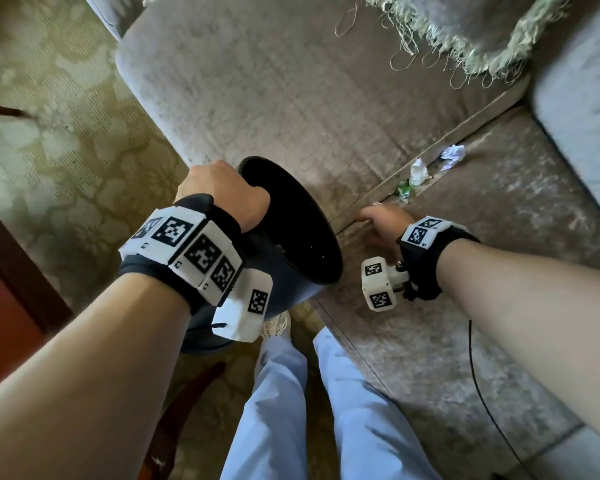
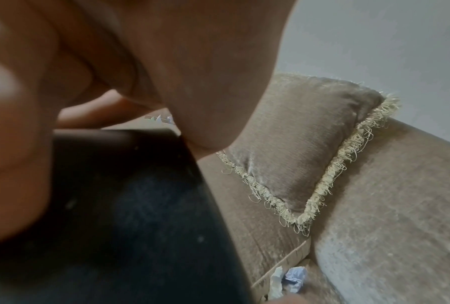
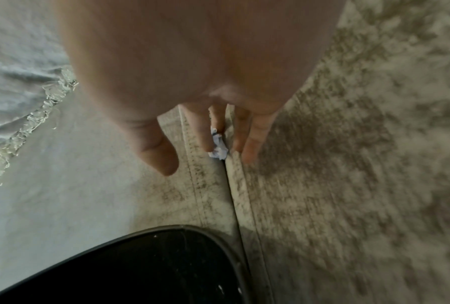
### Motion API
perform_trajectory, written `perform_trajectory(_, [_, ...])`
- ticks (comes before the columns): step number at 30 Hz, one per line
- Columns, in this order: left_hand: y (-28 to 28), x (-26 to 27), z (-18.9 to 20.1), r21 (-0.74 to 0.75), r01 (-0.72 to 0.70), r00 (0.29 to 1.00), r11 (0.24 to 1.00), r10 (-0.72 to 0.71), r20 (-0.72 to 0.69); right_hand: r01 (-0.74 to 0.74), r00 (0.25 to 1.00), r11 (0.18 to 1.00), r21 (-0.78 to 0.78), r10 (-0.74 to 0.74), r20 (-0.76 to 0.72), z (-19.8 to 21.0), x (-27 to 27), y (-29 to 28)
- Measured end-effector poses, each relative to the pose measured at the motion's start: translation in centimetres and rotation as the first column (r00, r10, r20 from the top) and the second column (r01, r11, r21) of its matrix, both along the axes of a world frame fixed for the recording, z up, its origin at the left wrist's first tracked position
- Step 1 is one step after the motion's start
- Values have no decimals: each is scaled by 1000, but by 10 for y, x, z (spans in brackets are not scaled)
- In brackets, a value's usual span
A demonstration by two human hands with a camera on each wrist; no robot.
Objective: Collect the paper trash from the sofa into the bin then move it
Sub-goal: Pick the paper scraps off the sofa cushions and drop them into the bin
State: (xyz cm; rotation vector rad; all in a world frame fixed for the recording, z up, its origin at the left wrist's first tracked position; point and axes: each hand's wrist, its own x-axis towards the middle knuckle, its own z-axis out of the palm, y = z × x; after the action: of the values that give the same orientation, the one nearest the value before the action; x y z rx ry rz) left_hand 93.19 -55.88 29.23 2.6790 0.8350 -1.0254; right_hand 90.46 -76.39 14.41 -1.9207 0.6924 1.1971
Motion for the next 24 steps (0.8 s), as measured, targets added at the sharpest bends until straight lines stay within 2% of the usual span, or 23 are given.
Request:
perform_trajectory(2, [0,-2,-3,17,33,997,999,-34,73,27,999,1000,6,-27,28,-10,3,-4])
perform_trajectory(3, [0,-5,-8,28,56,994,998,-59,90,84,996,996,-1,-84,-19,-13,4,-6])
perform_trajectory(6, [-4,-15,-10,47,85,989,995,-90,114,154,988,987,-52,-153,12,-22,6,-11])
perform_trajectory(8, [-5,-18,-11,50,88,988,995,-94,122,93,995,992,-80,-91,27,-20,5,-13])
perform_trajectory(12, [-5,-18,-8,16,79,989,997,-80,122,129,990,991,-20,-128,59,-15,3,-16])
perform_trajectory(17, [-7,-20,-7,27,87,986,996,-90,139,357,928,934,-18,-352,118,-8,4,-19])
perform_trajectory(21, [-7,-24,-7,-1,78,986,997,-77,146,437,899,887,151,-438,-27,39,7,9])
perform_trajectory(23, [-4,-25,-8,-2,73,986,997,-72,152,375,927,884,278,-354,-122,53,3,26])
perform_trajectory(24, [-3,-25,-7,0,76,985,997,-75,156,298,952,895,332,-251,-176,58,0,33])
